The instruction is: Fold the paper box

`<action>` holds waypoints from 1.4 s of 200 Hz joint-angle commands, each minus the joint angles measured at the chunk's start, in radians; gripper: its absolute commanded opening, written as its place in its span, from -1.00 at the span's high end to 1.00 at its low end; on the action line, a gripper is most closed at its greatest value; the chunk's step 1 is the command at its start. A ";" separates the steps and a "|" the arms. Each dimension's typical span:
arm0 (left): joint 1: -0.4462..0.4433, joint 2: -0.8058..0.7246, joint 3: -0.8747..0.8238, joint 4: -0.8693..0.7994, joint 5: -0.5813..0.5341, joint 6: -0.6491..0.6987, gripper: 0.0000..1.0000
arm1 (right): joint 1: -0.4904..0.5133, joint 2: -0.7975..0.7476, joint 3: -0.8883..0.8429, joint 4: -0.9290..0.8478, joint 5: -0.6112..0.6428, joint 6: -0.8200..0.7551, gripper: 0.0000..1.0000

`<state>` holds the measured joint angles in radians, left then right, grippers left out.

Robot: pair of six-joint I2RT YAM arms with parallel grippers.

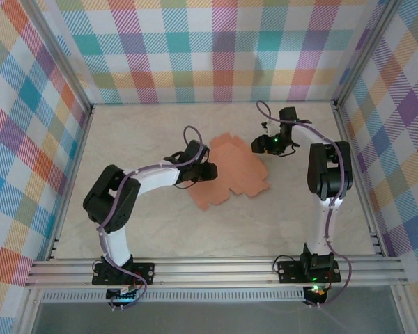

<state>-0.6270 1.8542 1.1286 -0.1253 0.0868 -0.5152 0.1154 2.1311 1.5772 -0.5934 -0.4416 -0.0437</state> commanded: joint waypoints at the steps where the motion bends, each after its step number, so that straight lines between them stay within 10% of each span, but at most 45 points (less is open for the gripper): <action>1: -0.006 0.027 -0.010 0.014 0.015 -0.020 0.26 | 0.032 0.020 0.055 -0.062 -0.016 -0.028 -0.08; 132: -0.008 -0.023 -0.085 0.068 -0.018 0.020 0.12 | 0.095 -0.021 0.037 -0.072 0.129 -0.064 0.77; 224: 0.074 -0.241 -0.053 0.077 0.064 0.302 -0.98 | 0.110 -0.100 0.001 -0.055 -0.016 -0.193 1.00; 280: 0.162 -0.095 0.203 0.073 0.381 0.491 -0.53 | 0.118 -0.126 0.084 -0.171 -0.189 -0.251 1.00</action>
<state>-0.4923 1.6836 1.1927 -0.0303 0.2874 -0.1520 0.2272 2.0644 1.5959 -0.6849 -0.5125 -0.2306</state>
